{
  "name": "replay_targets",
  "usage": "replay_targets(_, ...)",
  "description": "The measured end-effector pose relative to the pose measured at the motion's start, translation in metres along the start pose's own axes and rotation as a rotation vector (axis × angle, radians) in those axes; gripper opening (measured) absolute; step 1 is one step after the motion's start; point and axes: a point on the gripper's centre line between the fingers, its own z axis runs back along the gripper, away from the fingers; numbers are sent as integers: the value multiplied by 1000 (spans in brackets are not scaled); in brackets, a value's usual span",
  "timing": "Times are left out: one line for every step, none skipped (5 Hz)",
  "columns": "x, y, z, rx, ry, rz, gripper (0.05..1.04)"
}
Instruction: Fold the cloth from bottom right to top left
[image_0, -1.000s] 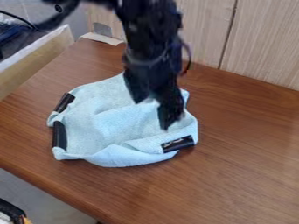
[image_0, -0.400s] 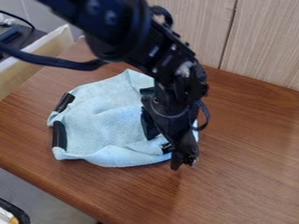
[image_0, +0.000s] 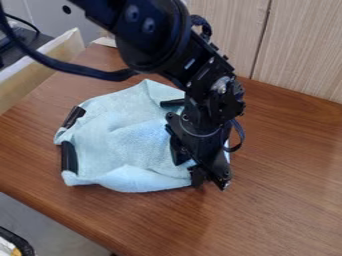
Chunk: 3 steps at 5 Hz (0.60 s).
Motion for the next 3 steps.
replay_targets(-1, 3, -1, 6, 8, -2, 245)
replay_targets(0, 6, 3, 7, -2, -3, 109)
replay_targets(2, 6, 6, -3, -7, -5, 71)
